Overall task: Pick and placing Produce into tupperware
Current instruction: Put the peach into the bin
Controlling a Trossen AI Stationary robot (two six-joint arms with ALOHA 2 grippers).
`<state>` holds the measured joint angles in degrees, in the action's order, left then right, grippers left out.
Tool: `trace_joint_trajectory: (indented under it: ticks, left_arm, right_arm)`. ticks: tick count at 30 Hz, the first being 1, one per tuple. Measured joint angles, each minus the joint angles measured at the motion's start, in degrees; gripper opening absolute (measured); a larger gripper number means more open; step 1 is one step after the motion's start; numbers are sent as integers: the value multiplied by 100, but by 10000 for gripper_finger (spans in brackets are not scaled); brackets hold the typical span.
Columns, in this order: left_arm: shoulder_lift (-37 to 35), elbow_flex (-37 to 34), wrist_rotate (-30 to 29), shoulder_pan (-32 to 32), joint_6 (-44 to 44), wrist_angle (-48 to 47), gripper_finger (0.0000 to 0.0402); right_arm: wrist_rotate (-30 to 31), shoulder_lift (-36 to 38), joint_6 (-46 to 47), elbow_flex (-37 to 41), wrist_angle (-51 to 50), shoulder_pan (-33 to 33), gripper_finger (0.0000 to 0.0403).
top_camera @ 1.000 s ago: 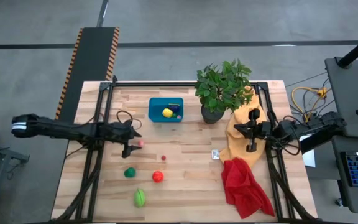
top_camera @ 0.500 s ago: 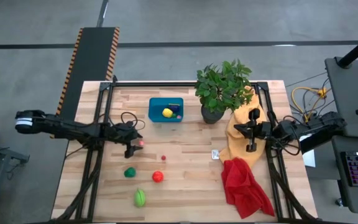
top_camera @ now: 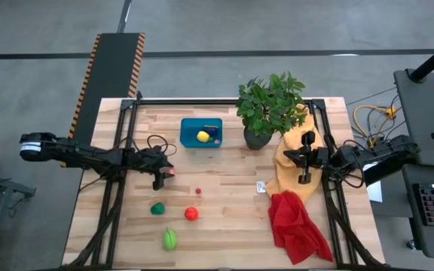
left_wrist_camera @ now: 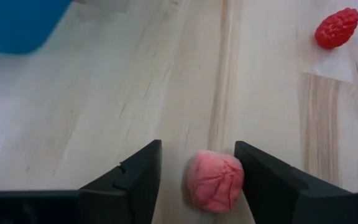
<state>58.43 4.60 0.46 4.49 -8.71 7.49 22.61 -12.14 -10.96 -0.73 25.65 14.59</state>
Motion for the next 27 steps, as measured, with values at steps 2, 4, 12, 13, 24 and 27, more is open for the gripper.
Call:
trace_joint_trajectory:
  ticks: [2,4,12,13,24,27]
  left_arm:
    - [-13,0,18,0,0,0,181]
    - [-7,0,34,0,-2,0,175]
    - [0,0,54,-4,-6,-8,124]
    - [2,0,56,-4,-7,-10,115]
    - [-27,-2,159,-11,-17,-20,49]
    - [-49,-5,156,-11,-84,66,48]
  right_arm:
    - [0,0,0,0,0,0,9]
    - [0,0,0,0,-2,0,9]
    - [-1,0,0,0,-4,0,9]
    - [0,0,0,0,-4,0,9]
    - [0,0,-4,0,-4,0,9]
    - [-2,0,-6,0,-4,0,9]
